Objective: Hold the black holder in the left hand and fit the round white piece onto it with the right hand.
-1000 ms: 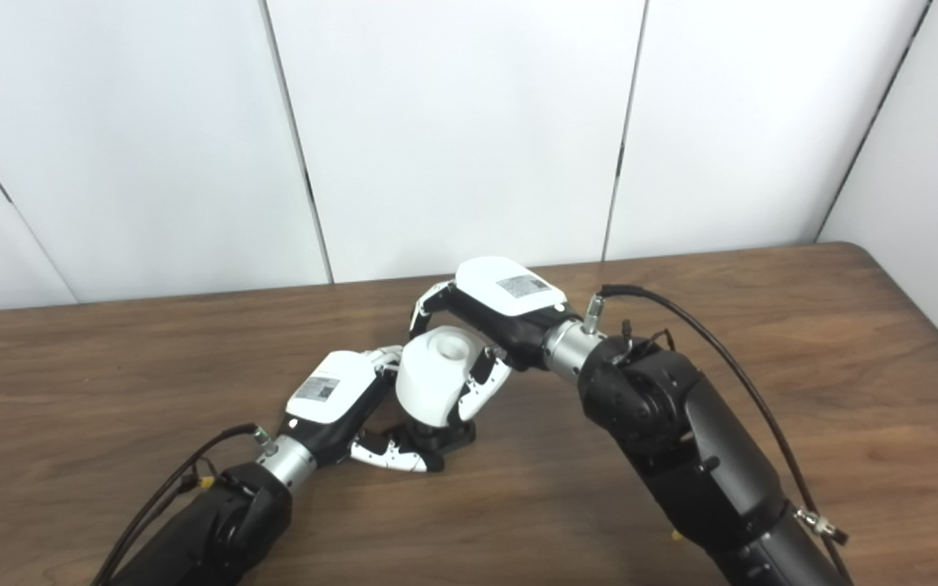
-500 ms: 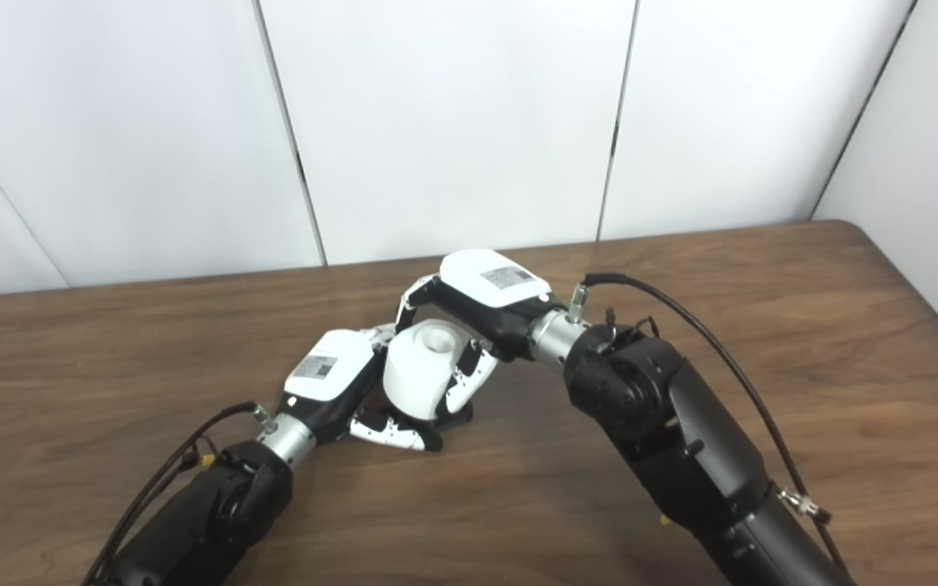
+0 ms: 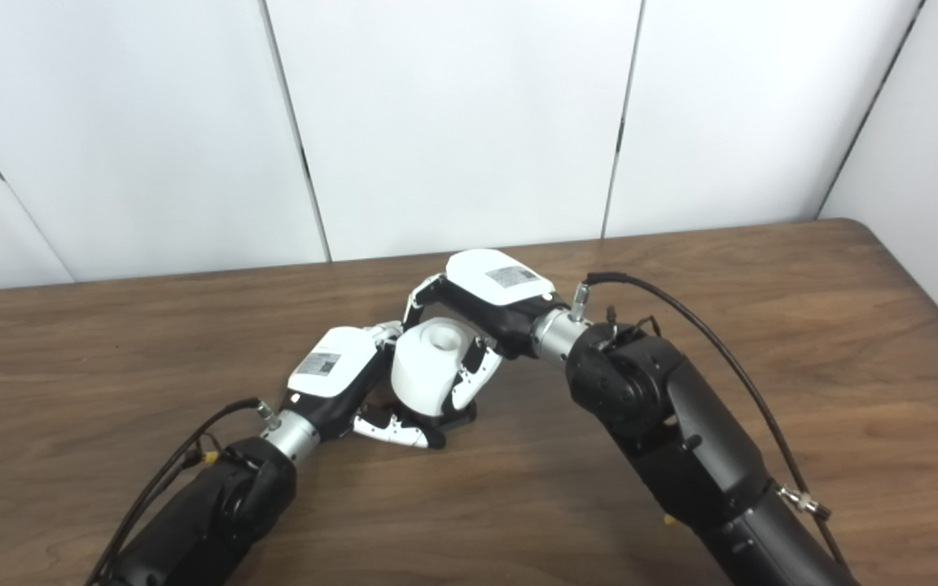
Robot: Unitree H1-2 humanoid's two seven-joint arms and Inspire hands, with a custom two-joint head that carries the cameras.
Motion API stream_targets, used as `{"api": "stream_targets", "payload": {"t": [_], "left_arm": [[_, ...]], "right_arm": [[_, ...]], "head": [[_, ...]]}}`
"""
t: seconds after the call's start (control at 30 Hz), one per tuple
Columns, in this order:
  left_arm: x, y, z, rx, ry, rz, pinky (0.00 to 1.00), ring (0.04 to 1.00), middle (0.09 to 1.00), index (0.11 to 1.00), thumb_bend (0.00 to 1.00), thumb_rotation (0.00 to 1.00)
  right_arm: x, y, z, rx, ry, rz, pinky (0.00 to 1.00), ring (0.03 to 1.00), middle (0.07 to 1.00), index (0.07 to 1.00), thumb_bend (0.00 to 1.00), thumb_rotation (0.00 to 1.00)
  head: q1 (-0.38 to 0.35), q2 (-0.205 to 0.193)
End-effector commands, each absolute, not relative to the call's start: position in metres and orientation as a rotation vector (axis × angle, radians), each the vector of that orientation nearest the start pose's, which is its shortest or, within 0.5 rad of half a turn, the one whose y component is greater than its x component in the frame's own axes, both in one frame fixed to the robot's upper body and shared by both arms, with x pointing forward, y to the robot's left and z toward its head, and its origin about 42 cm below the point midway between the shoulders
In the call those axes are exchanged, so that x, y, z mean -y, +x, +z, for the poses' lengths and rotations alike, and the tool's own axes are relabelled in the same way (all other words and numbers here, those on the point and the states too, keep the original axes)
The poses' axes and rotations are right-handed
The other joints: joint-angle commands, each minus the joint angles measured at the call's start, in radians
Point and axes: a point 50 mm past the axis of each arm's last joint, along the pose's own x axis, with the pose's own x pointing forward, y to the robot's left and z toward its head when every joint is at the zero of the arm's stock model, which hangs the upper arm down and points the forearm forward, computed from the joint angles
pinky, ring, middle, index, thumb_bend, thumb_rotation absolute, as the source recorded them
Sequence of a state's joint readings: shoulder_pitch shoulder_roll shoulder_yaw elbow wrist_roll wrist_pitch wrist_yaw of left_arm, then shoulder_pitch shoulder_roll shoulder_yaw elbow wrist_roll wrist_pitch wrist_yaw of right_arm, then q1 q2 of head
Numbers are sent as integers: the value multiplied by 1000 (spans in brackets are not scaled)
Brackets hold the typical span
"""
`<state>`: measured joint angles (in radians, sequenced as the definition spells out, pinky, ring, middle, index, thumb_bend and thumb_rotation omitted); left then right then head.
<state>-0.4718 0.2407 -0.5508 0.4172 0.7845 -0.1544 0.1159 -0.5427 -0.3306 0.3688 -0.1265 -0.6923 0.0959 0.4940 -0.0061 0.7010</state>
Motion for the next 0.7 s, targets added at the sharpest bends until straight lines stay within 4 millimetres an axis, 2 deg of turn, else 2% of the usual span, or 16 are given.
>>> {"api": "stream_targets", "payload": {"t": [0.0,0.27,0.57,0.67], "left_arm": [[-178,383,75,138,1312,-543,831,890,855,619,1000,322],[-179,384,76,139,1306,-545,812,883,850,612,1000,319],[-178,385,77,143,1306,-545,820,882,850,607,1000,316],[-177,384,76,149,1307,-548,815,880,848,605,1000,321]], "right_arm": [[153,396,279,458,-1215,595,701,788,756,481,525,140],[148,397,273,448,-1205,619,691,783,756,480,525,139],[139,395,266,473,-1281,720,694,793,767,481,522,144],[135,392,263,467,-1302,759,726,804,762,480,523,144]], "head": [[0,1],[0,5],[1,7],[2,8]]}}
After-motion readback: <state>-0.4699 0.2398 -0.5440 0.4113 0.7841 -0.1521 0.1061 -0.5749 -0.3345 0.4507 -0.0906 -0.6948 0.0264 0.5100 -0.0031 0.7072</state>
